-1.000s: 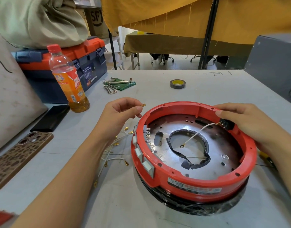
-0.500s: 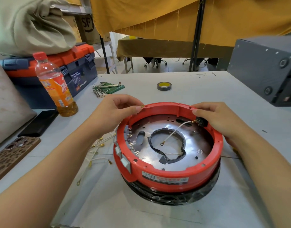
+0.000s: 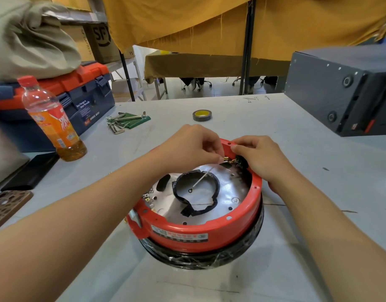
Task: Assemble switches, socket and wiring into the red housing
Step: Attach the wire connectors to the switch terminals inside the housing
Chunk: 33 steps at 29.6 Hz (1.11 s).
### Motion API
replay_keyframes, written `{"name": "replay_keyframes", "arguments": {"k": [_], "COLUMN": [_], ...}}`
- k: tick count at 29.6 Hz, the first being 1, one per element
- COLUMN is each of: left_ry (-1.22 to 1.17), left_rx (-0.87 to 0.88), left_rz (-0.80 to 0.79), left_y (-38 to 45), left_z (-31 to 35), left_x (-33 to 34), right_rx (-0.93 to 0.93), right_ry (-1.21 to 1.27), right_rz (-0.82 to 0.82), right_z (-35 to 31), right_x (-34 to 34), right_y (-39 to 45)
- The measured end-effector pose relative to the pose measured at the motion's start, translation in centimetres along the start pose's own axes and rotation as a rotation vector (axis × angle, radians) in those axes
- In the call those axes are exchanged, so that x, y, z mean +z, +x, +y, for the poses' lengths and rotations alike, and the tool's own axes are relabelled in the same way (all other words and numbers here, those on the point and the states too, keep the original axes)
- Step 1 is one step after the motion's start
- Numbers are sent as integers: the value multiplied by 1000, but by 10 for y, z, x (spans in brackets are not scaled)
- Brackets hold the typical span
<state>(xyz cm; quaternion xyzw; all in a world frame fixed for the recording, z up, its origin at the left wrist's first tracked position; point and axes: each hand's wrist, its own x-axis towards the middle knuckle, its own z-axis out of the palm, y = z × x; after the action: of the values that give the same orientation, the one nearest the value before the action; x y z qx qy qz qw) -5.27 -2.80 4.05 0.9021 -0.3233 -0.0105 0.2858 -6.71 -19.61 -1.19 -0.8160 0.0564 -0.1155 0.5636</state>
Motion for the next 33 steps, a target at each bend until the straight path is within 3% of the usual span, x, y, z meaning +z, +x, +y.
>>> {"name": "replay_keyframes", "arguments": {"k": [33], "left_ry": [105], "left_rx": [-3], "left_rz": [150], "left_y": [5], "left_z": [6], "left_x": [35], "right_rx": [-34], "right_ry": [-55], "right_rz": [-18], "right_z": [-1], "right_x": [-2], "right_y": [0]}}
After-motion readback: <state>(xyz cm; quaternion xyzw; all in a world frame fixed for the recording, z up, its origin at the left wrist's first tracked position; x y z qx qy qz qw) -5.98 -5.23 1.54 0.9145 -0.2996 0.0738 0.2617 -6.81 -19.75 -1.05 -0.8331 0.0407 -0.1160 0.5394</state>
